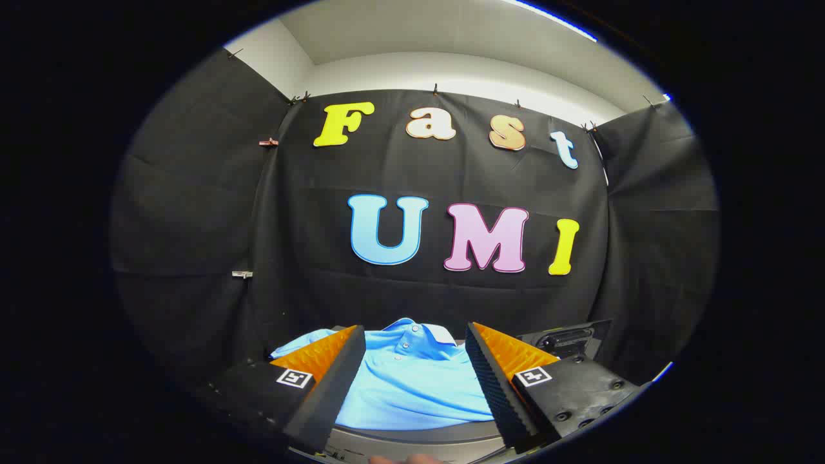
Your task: Put the clothes into the washing machine and then close the washing machine lid.
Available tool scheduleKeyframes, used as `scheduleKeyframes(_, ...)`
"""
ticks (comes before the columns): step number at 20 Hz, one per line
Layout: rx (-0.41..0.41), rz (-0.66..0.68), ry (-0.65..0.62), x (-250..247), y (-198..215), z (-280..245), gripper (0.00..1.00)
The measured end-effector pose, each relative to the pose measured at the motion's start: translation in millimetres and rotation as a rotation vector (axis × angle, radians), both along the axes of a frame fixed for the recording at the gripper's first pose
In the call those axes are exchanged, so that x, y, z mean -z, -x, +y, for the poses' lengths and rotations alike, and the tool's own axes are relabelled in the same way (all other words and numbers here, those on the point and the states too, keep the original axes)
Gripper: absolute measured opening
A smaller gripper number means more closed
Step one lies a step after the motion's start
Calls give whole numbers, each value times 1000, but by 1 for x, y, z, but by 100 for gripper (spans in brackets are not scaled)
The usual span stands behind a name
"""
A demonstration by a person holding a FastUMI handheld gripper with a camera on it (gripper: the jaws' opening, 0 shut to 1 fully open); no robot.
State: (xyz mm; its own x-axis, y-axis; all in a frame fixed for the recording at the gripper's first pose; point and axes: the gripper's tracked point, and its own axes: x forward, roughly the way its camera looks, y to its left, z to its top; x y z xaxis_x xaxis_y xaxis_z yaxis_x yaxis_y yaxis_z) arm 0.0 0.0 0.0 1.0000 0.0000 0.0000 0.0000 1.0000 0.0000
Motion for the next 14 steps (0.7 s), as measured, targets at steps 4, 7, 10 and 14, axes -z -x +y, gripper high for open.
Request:
scheduleKeyframes(4,-7,-9,0,-5,3,-2,98)
scheduleKeyframes(7,-7,-7,-3,-5,4,-4,98)
scheduleKeyframes(10,-13,3,-1,-2,4,-7,98)
scheduleKeyframes(14,-26,24,-2,2,6,-7,98)
